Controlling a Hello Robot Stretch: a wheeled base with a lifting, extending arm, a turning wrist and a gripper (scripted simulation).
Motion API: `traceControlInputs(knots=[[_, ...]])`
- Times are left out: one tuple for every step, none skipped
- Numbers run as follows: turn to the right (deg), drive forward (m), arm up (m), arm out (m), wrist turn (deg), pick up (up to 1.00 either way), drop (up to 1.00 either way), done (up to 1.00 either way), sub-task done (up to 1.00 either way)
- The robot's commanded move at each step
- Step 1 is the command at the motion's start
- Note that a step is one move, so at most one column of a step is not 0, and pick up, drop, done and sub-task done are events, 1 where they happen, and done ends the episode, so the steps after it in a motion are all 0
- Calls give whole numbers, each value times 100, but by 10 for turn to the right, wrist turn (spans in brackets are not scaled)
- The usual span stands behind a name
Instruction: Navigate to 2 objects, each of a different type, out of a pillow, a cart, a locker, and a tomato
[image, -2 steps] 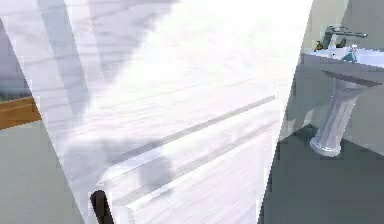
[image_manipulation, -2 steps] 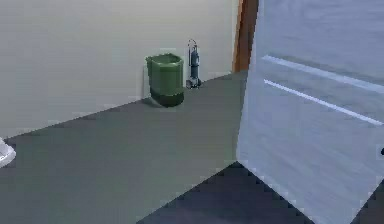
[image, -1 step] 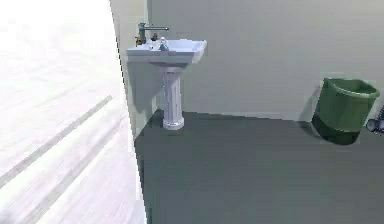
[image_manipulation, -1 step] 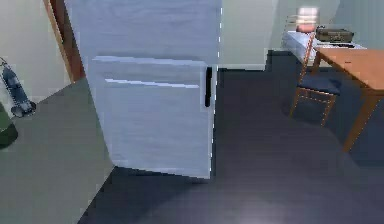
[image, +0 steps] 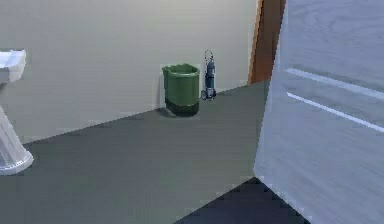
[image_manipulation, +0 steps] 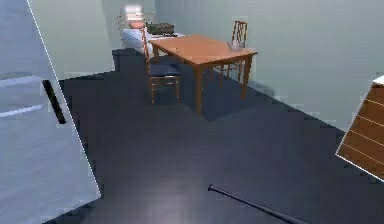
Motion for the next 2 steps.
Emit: traceControlInputs(knots=[[0, 100, 0, 0, 0, 0, 0, 0, 0], [30, 0, 0, 0, 0, 0, 0, 0, 0]])
